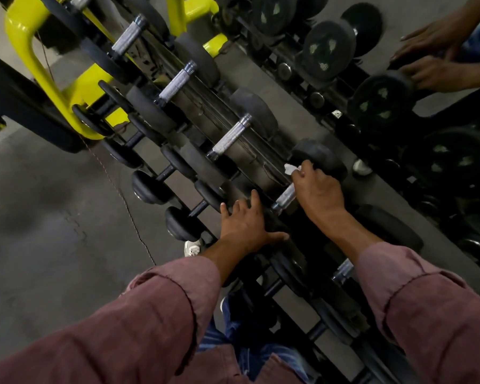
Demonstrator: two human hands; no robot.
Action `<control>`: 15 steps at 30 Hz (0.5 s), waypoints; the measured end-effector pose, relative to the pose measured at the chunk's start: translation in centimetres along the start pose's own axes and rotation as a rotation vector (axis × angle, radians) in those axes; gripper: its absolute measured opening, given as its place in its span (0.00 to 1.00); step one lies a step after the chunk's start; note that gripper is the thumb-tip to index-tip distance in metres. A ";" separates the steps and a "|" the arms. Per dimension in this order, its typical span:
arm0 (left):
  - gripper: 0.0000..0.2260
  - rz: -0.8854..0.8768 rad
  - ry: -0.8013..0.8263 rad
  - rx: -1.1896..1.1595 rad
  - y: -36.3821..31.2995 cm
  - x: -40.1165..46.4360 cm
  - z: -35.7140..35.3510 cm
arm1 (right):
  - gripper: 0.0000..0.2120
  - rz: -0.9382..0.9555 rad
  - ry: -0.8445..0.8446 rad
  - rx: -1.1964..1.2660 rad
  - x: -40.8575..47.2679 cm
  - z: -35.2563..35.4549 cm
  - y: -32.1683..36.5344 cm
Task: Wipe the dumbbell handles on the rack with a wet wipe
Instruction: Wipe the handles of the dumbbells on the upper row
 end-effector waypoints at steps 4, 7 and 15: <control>0.63 0.002 -0.001 0.001 0.0 0.0 0.1 | 0.12 -0.060 -0.010 0.085 -0.7 -0.5 -0.8; 0.63 -0.003 -0.004 -0.001 -0.1 -0.1 0.2 | 0.16 -0.134 -0.028 0.189 -1.5 -0.9 -1.3; 0.61 0.001 0.001 0.004 0.0 0.1 0.1 | 0.19 -0.618 -0.093 0.883 -4.1 -3.1 -3.1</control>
Point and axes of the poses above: each hand's wrist, its own x-axis towards the middle knuckle, its own z-axis out of the back of the hand, y = z × x, the point moved 8 cm from there along x, towards the middle knuckle, and after that the axes turned 8 degrees about -z, right-handed, at the moved point
